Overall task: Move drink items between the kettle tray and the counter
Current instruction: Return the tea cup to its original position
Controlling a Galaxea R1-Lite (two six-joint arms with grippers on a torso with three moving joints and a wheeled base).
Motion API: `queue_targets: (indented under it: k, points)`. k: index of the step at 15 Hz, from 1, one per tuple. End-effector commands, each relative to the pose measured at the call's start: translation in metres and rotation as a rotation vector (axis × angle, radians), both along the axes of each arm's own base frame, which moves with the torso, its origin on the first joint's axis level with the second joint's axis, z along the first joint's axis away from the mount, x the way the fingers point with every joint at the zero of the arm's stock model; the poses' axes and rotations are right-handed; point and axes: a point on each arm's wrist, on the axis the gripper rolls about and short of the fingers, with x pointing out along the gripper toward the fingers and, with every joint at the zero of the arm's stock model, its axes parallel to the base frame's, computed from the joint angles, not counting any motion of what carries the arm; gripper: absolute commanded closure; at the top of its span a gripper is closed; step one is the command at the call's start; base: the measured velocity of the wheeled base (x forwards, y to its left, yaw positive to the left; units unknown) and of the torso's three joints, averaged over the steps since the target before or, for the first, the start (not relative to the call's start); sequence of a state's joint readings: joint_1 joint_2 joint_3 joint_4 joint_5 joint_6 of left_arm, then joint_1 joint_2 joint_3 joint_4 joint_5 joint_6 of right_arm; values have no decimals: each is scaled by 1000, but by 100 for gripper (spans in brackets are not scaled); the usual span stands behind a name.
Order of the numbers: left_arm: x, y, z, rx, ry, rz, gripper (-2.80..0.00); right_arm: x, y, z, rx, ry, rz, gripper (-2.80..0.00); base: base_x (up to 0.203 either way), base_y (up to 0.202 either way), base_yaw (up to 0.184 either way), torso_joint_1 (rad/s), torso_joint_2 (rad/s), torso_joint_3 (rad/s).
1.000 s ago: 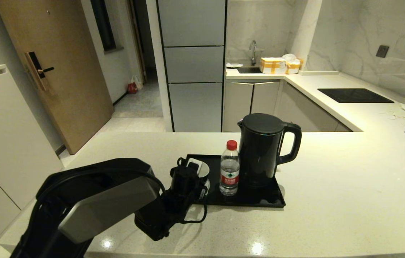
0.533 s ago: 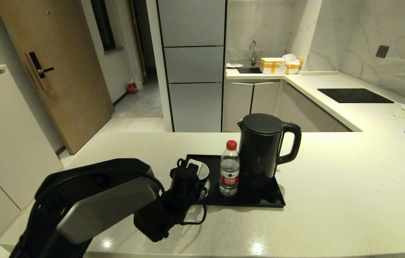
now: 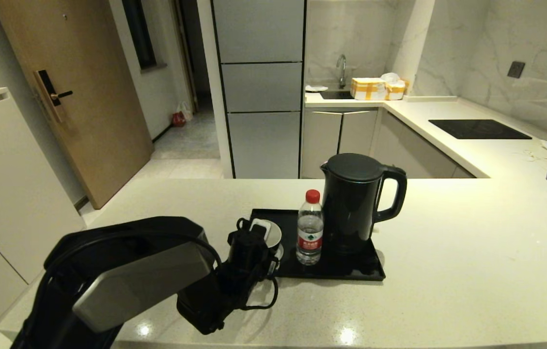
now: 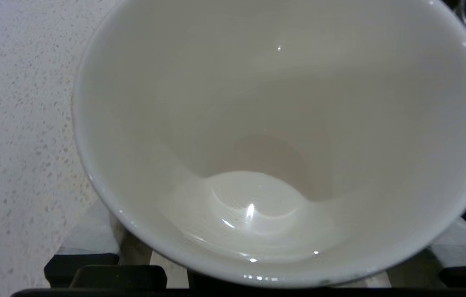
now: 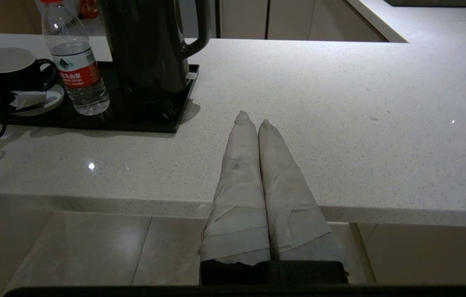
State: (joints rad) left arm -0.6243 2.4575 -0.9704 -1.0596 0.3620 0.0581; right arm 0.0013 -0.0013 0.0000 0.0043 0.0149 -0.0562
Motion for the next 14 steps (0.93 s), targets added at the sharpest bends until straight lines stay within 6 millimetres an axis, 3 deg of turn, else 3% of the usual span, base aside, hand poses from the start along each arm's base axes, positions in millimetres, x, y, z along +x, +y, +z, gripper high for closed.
queue_targets:
  k: [1,8,14]
  points:
    - [-5,3,-1,2,0,3,0,0,0,0,-1,2,1,0,0,0,0,0,0,0]
    - [-23,17,1,-1,12,18,0,0,0,0,-1,2,1,0,0,0,0,0,0,0]
    - [-12,10,3,-16,-8,20,0,0,0,0,-1,2,1,0,0,0,0,0,0,0]
